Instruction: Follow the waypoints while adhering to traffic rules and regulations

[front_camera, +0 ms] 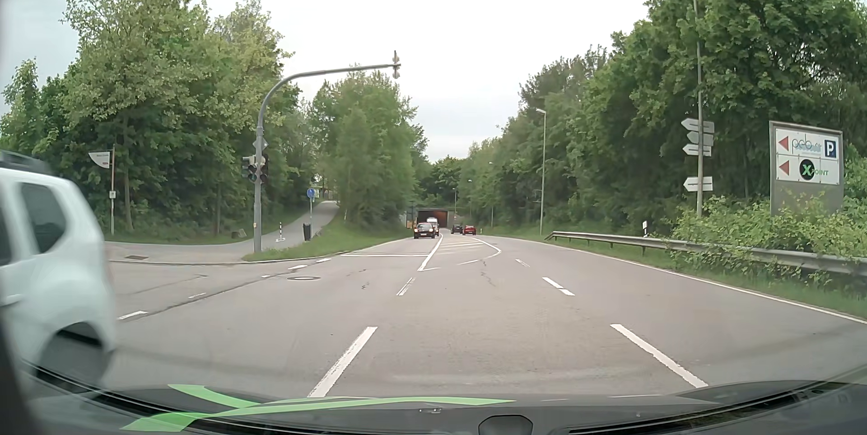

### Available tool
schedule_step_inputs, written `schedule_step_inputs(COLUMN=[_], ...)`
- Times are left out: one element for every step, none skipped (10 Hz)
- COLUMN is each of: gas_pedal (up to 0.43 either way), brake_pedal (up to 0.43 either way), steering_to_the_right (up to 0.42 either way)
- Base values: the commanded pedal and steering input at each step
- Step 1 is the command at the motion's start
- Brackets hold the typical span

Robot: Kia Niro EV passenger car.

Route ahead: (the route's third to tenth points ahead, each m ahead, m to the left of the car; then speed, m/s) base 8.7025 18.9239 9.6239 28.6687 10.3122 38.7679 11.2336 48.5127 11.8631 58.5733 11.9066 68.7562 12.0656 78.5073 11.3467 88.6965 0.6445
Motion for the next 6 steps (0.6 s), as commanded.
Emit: schedule_step_inputs(gas_pedal=[0.000,0.000,0.000,0.000,0.000,0.000], brake_pedal=[0.268,0.268,0.262,0.262,0.262,0.262], steering_to_the_right=[-0.007,-0.005,-0.006,-0.005,-0.005,-0.005])
